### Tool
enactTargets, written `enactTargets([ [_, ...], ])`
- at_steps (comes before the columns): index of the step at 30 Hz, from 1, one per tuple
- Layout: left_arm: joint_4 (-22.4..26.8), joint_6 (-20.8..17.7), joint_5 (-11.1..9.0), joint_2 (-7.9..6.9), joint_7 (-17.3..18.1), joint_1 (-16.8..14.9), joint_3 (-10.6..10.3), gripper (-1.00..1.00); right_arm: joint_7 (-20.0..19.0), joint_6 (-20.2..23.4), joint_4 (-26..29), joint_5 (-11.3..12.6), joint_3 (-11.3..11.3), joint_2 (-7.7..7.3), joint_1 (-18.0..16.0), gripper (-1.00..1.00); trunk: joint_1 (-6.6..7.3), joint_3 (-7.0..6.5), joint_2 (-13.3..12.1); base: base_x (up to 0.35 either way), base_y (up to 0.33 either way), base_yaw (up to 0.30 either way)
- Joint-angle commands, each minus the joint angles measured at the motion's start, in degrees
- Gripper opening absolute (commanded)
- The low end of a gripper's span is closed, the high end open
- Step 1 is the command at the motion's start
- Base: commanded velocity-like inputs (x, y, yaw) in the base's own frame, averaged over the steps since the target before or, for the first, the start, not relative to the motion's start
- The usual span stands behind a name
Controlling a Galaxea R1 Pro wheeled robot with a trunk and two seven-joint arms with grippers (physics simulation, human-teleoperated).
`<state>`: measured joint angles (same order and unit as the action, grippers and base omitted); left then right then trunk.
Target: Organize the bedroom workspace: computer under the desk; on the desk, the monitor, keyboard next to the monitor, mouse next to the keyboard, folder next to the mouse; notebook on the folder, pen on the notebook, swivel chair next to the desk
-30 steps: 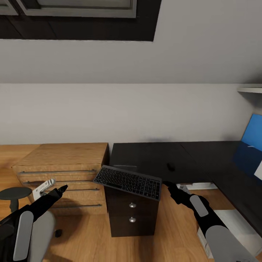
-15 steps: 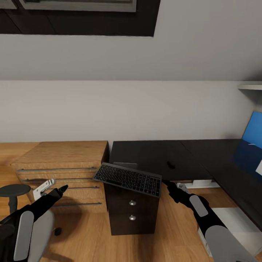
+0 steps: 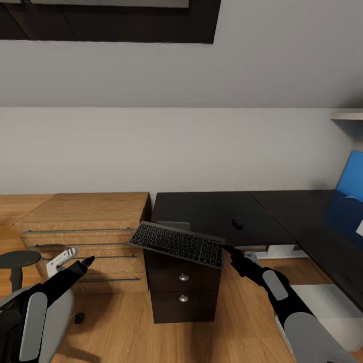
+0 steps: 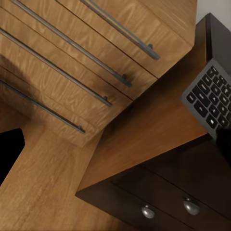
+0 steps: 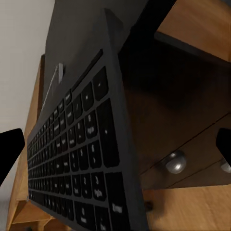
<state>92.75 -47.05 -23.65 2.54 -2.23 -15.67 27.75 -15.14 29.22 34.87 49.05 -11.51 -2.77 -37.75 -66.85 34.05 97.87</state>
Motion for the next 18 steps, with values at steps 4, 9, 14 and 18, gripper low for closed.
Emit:
enactTargets([
  [4,0.06,-0.32,-0.52,0.06,-0.23,-0.06,0.11,1.00,-0.18,0.11,-0.05,0.16,-0.46,0.05,-0.04,1.00,-0.88,0.78,1.65,0.000,0.000,0.000],
  [9,0.06,-0.32,-0.52,0.09,-0.23,-0.06,0.04,1.00,-0.47,0.14,-0.06,0.22,-0.56,0.05,-0.04,1.00,-1.98,1.68,3.66,0.000,0.000,0.000],
  [14,0.06,-0.32,-0.52,0.10,-0.23,-0.06,-0.04,1.00,-4.24,0.35,-0.27,0.20,-0.57,0.02,-0.04,1.00,-3.08,2.58,5.66,0.000,0.000,0.000],
  [18,0.06,-0.32,-0.52,0.10,-0.23,-0.06,-0.06,1.00,-7.59,0.51,-1.02,0.17,-0.54,-0.08,-0.04,1.00,-3.96,3.30,7.27,0.000,0.000,0.000],
])
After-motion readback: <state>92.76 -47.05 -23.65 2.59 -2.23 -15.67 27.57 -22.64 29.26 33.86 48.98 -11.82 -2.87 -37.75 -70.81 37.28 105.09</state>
